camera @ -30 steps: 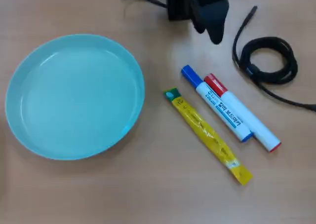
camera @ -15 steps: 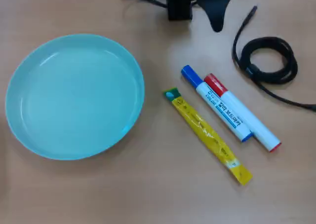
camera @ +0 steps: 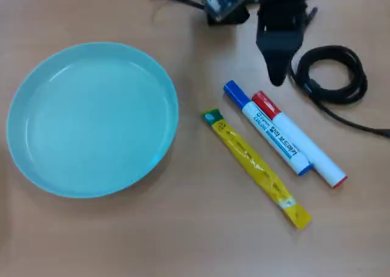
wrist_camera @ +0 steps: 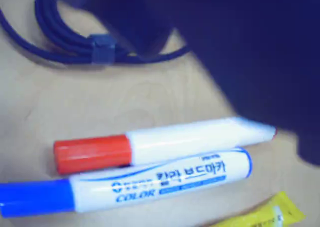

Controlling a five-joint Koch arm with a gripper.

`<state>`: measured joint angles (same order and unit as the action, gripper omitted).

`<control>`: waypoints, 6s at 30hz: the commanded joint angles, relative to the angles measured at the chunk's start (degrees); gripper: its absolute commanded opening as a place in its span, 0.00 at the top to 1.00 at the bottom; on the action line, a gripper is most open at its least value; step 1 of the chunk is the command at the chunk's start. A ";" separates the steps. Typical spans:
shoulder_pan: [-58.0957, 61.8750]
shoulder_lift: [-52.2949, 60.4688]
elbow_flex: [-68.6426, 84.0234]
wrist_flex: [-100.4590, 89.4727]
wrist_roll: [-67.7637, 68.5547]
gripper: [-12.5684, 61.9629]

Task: Pick up the blue pen, then put it in the green bowl

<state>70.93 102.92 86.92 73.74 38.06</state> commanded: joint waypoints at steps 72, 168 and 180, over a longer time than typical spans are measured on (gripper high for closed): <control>3.34 -34.28 -3.78 -11.95 36.39 0.31; -5.54 -23.38 -1.05 -5.89 43.15 0.37; -5.19 -28.39 -1.05 -7.47 43.77 0.39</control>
<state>65.04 75.06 87.54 68.55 81.21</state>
